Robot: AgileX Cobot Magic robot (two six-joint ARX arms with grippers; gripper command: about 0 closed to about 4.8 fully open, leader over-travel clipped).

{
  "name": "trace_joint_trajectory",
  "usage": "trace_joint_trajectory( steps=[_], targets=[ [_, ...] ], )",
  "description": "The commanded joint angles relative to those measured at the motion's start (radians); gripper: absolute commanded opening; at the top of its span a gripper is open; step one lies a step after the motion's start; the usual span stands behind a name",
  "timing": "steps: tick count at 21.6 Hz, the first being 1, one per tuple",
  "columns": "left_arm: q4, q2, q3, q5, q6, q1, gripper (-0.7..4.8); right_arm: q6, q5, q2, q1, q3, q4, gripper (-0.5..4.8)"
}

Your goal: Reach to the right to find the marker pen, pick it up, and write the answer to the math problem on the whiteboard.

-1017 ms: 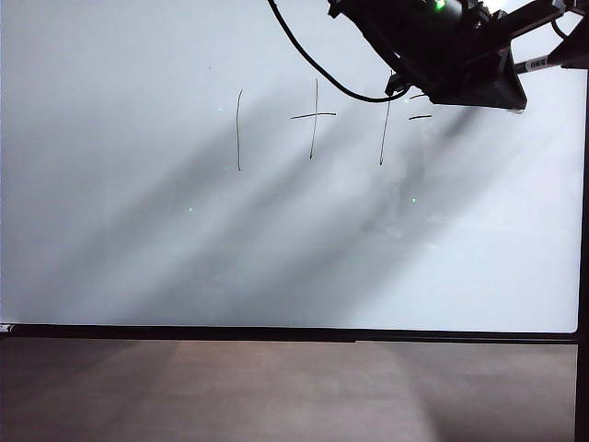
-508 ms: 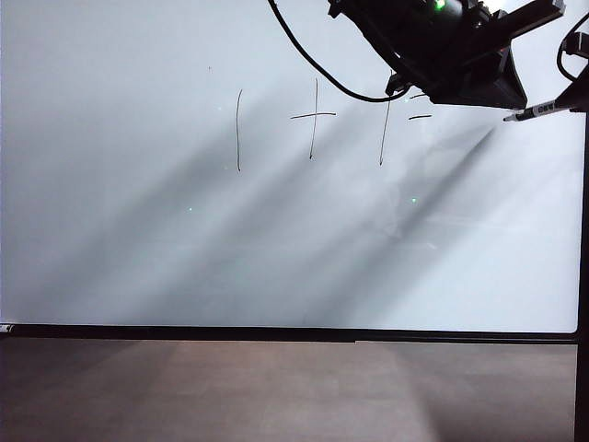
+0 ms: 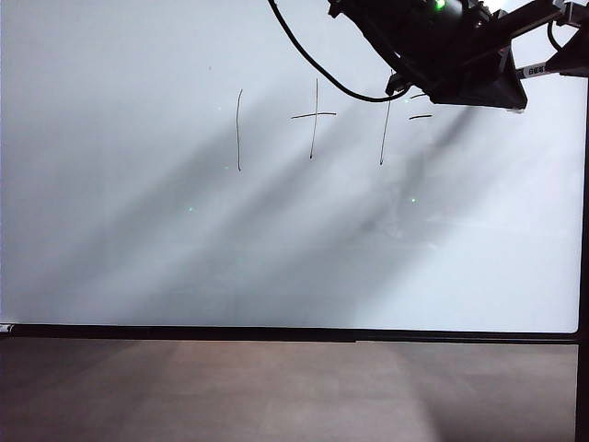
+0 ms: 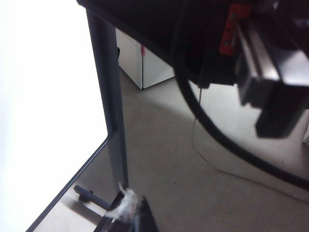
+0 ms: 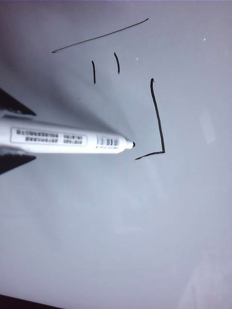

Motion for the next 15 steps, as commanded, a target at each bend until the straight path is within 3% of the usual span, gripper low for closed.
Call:
trace_joint_trajectory(
  steps=[1, 15],
  targets=[
    [0.009, -0.004, 0.005, 0.001, 0.0, -0.002, -0.05, -0.001, 0.006, -0.005, 0.0, 0.005, 0.058, -0.04],
    [0.008, -0.004, 0.005, 0.001, 0.0, -0.002, -0.05, -0.002, 0.033, -0.003, 0.0, 0.008, 0.092, -0.04]
  ],
)
